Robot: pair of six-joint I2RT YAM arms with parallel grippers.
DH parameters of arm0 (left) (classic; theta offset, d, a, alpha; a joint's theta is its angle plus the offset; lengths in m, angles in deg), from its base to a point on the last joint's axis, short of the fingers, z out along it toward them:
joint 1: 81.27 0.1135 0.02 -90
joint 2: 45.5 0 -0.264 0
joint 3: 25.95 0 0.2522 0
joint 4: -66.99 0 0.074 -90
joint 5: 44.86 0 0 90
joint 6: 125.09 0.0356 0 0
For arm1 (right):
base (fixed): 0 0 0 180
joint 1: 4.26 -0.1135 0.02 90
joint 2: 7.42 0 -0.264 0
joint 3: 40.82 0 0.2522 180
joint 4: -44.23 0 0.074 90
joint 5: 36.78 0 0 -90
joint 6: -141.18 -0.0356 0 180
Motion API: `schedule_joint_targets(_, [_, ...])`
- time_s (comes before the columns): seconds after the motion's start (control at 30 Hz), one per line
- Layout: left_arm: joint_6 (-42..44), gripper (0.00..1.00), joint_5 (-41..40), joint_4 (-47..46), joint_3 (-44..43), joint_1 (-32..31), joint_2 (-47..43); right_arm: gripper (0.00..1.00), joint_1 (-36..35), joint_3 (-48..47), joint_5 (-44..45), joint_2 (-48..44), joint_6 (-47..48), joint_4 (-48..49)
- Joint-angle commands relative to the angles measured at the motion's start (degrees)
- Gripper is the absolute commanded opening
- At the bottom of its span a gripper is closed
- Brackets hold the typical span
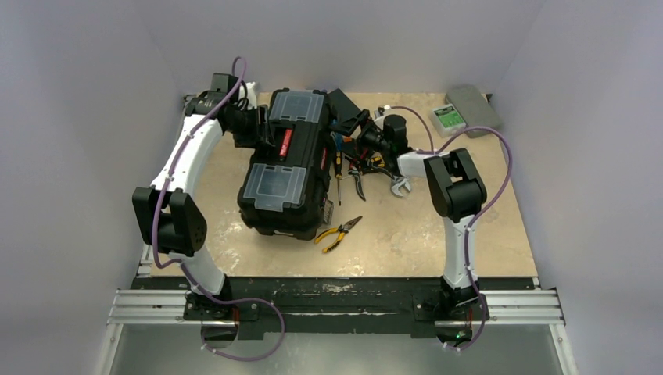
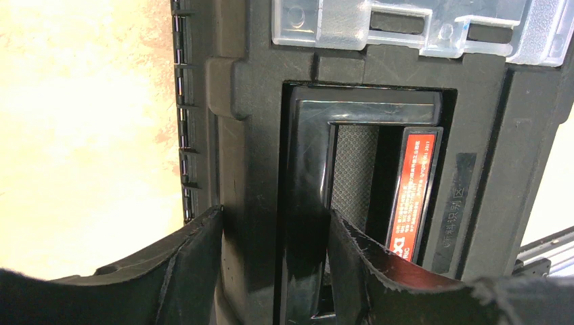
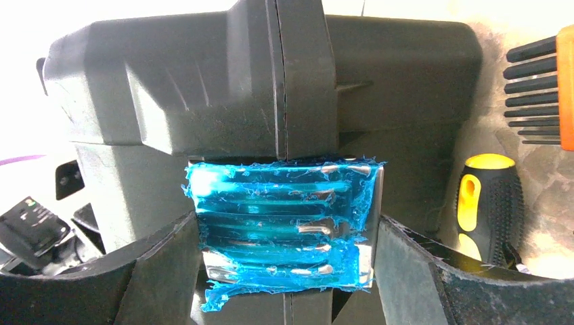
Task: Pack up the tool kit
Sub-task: Open the toolbox at the center of the board.
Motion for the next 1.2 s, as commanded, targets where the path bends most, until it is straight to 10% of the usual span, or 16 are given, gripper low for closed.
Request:
schedule_joint_targets(0.0, [2.1, 0.52, -2.4, 4.0, 0.4, -1.6, 2.4, 0.08, -0.7, -2.6, 5.2, -3.4, 13.6, -19.0])
schedule_joint_targets(0.37, [2.6, 0.52, -4.7, 4.8, 0.3, -2.5, 3.1, 0.03, -0.5, -3.8, 8.9, -6.3, 18.7, -25.5])
schedule_joint_targets(0.53, [2.0, 0.52, -1.7, 4.2, 0.8, -1.9, 3.8, 0.77, 1.2, 0.0, 1.4, -4.7, 11.6, -11.6])
schedule_joint_targets(0.63, [1.3, 0.5, 1.5, 3.5, 1.3, -0.5, 4.3, 0.94, 1.7, 1.1, -1.0, -3.7, 9.6, -6.1])
schedule_joint_targets(1.17, [-0.2, 0.27, 19.4, -0.6, 2.8, 4.7, 11.2, 0.99, 3.4, 3.8, -7.6, 3.3, -4.6, 22.0])
